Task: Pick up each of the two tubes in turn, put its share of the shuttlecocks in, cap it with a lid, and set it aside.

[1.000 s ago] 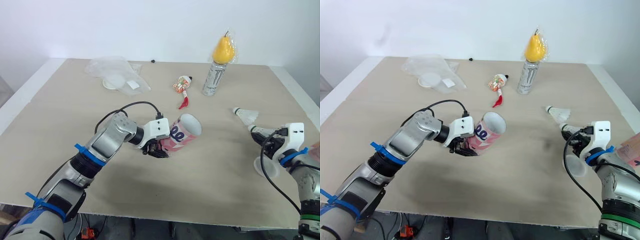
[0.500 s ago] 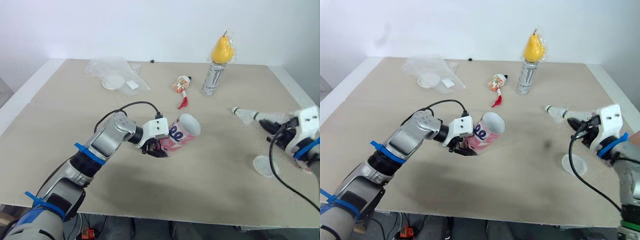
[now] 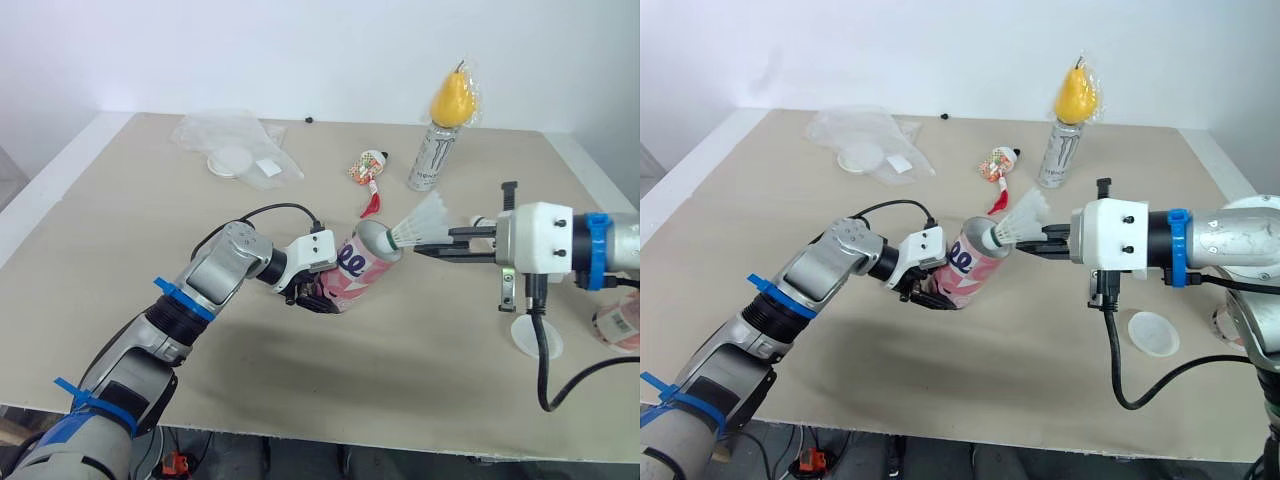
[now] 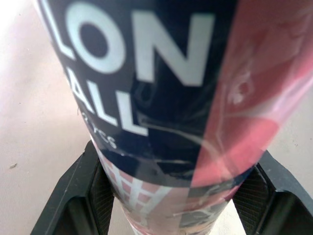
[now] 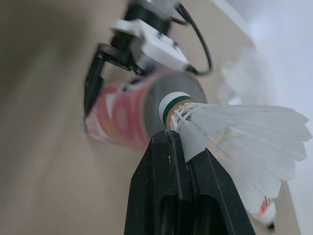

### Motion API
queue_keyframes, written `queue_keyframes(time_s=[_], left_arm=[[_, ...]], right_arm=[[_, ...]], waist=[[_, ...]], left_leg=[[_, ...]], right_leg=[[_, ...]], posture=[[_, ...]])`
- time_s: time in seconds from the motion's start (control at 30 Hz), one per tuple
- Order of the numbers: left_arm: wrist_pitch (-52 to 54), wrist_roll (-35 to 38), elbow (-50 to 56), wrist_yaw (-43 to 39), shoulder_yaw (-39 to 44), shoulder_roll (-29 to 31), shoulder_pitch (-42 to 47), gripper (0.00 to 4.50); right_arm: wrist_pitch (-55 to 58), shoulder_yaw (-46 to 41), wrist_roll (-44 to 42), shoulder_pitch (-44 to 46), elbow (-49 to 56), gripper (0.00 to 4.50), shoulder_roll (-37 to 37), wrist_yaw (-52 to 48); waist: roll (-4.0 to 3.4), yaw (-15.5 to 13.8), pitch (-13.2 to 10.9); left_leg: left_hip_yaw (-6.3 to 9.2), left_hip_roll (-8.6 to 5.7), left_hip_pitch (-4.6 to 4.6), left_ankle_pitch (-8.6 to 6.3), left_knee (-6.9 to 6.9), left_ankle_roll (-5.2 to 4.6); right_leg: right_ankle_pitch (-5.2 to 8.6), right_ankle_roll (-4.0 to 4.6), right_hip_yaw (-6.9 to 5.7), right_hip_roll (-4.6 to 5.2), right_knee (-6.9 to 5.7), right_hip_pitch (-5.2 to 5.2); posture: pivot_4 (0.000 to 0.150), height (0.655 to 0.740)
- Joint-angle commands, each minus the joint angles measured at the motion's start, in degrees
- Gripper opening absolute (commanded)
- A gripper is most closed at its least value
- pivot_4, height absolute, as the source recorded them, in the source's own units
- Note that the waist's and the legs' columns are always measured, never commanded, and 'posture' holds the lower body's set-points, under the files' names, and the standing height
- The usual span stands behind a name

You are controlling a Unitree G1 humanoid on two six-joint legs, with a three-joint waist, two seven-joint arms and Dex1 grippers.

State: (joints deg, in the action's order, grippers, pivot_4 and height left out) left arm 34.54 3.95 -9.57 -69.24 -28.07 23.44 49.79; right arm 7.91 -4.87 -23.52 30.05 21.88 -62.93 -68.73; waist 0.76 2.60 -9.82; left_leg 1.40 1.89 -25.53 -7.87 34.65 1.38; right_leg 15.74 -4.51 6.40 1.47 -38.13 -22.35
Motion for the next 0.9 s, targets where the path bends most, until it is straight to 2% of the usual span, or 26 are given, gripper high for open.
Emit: queue_keyframes(time_s=[0.03, 0.33, 0.47, 0.6, 0.63, 0.67, 0.83, 0.9], left_arm=[[-0.3, -0.9, 1.0, 0.3, -0.3, 0.3, 0.5, 2.82], [1.3, -1.3, 3.4, 1.1, -0.3, 1.1, -0.7, 2.82], [2.1, -1.2, 4.6, 1.5, -0.2, 1.7, -1.4, 2.82], [2.5, -1.2, 5.1, 1.7, -0.3, 2.1, -1.8, 2.82], [2.5, -1.3, 5.1, 1.7, -0.3, 2.2, -1.9, 2.82], [2.5, -1.3, 5.1, 1.7, -0.3, 2.3, -1.9, 2.82], [1.9, -1.4, 4.4, 1.5, -0.7, 2.1, -1.3, 2.82], [1.9, -1.4, 4.4, 1.5, -0.7, 2.1, -1.3, 2.82]], right_arm=[[-5.3, 2.7, 2.7, 3.8, -3.7, 0.07, 1.5, -3.0], [-14.3, 10.0, 9.1, 9.8, -11.1, 0.07, 5.7, -8.2], [-13.2, 9.0, 6.7, 9.2, -12.2, 1.49, 6.6, -9.2], [-7.0, 6.1, 2.0, 7.9, -12.3, 3.32, 7.8, -7.2], [-4.6, 5.1, 0.6, 7.8, -11.9, 3.94, 7.8, -6.6], [-1.3, 3.8, -1.2, 7.5, -11.5, 4.32, 7.8, -5.4], [16.6, -8.0, -12.6, 2.7, -13.6, 4.42, 11.5, 7.9], [21.0, -12.3, -14.2, -0.2, -14.3, 4.42, 12.8, 13.2]], waist=[[0.02, 0.0, 0.0], [0.01, 0.0, 0.0], [0.01, 0.0, 0.0], [0.01, 0.0, 0.0], [0.01, 0.0, 0.0], [0.01, 0.0, 0.0], [0.05, 0.0, 0.0], [0.05, 0.0, 0.0]], left_leg=[[0.03, 0.0, 0.0, 0.0, 0.01, 0.0], [0.05, 0.0, 0.0, 0.01, 0.02, 0.0], [0.11, 0.0, -0.01, 0.0, 0.01, 0.0], [0.14, 0.0, -0.01, 0.0, 0.01, 0.0], [0.15, 0.01, -0.01, 0.01, 0.01, 0.0], [0.15, 0.01, -0.01, 0.01, 0.01, 0.0], [0.2, 0.01, 0.01, 0.01, 0.01, 0.0], [0.25, 0.02, 0.0, 0.01, 0.04, 0.0]], right_leg=[[0.0, 0.01, -0.04, -0.01, 0.0, 0.02], [-0.02, 0.02, -0.04, -0.02, -0.02, 0.0], [-0.02, 0.07, -0.07, -0.02, -0.04, 0.02], [-0.05, 0.13, -0.08, -0.03, -0.05, 0.04], [-0.05, 0.14, -0.09, -0.04, -0.06, 0.04], [-0.07, 0.17, -0.09, -0.04, -0.07, 0.04], [-0.16, 0.35, -0.12, -0.05, -0.09, 0.07], [-0.18, 0.38, -0.18, -0.05, -0.09, 0.11]], posture=[[0.15, 0.74], [0.15, 0.74], [0.15, 0.74], [0.15, 0.74], [0.15, 0.74], [0.15, 0.74], [0.15, 0.74], [0.15, 0.74]])
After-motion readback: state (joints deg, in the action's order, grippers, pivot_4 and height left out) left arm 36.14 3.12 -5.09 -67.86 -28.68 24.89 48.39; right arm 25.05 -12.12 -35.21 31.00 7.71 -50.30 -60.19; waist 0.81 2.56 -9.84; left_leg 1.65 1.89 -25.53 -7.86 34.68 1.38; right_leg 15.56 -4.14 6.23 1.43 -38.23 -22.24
